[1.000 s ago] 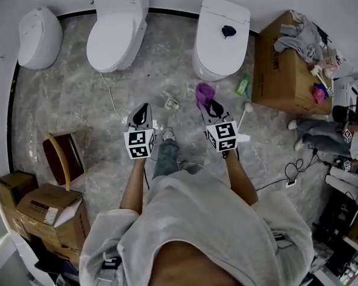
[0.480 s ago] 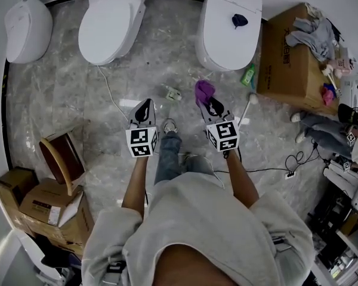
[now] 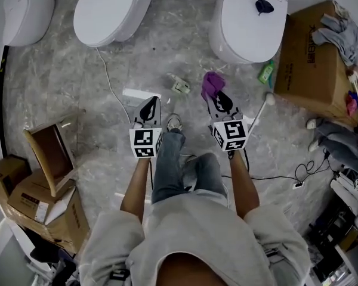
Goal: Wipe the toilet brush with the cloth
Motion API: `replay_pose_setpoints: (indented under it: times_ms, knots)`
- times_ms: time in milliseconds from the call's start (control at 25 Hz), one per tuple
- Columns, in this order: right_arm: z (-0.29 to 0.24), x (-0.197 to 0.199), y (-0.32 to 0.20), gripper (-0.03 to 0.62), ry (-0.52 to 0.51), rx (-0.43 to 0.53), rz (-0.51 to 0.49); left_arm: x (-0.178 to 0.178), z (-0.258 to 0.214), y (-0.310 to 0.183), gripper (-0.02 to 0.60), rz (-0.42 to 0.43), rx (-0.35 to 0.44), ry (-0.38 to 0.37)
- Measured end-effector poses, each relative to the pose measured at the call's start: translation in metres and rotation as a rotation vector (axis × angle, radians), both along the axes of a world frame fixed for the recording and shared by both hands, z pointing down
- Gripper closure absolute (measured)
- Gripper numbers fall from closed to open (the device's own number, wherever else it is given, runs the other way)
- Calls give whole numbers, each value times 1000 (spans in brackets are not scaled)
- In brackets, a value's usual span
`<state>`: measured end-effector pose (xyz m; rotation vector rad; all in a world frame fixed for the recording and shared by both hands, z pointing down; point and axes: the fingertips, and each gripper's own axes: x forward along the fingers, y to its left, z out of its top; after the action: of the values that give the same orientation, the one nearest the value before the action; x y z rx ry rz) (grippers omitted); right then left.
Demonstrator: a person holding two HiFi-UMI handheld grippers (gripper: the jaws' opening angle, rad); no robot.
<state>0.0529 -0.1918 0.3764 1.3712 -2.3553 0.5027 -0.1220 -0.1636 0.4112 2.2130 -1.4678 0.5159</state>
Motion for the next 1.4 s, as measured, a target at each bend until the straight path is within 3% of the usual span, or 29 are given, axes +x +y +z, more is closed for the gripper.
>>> replay_pose_setpoints:
  times_ms: [440,640,1120,1400]
  knots:
    - [162,-7,9,487,-52,80,1,-25,170,0,563,18,99,-59]
    - [226,-6,2,487,-65,107,5,-25,236,-10,563,33,138,-49]
    - [314,-12,-1,487,-104,145,-44,26,341,-11,561,133,178,33]
    - [339,-8,1,487,-103,156,-65,68,392,-8,560,233,139,47]
